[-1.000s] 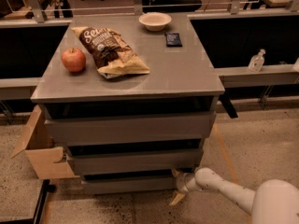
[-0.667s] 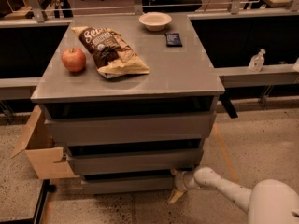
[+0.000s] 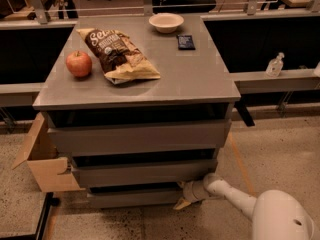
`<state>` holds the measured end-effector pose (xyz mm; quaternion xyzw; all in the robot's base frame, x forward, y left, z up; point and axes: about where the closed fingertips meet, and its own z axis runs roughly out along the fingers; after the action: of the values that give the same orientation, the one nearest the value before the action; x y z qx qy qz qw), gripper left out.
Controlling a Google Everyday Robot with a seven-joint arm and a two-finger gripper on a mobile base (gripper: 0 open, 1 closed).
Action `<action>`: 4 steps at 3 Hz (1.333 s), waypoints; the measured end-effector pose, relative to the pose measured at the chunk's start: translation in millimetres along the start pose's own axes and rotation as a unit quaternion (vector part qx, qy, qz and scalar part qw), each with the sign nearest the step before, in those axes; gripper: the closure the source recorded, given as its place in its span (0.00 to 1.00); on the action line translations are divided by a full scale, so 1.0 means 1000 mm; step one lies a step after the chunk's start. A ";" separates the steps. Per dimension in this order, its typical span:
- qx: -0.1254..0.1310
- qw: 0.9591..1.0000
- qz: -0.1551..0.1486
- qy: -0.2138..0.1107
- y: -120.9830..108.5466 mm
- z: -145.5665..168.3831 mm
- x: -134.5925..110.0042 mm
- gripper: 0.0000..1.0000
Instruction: Open bottom drawer
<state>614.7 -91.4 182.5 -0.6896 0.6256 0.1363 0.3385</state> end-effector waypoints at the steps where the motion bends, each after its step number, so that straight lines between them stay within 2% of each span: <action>1: -0.015 1.000 -0.001 -0.008 0.002 0.007 -0.002 0.49; 3: -0.064 0.998 -0.008 -0.016 0.031 -0.011 -0.020 0.95; 4: -0.081 0.996 -0.001 -0.022 0.046 -0.015 -0.026 1.00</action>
Offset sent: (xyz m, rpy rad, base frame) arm -0.0321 0.0114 0.0085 0.0196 0.0892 0.1132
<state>562.5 -80.3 196.4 -0.7121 0.6044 0.2015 0.2949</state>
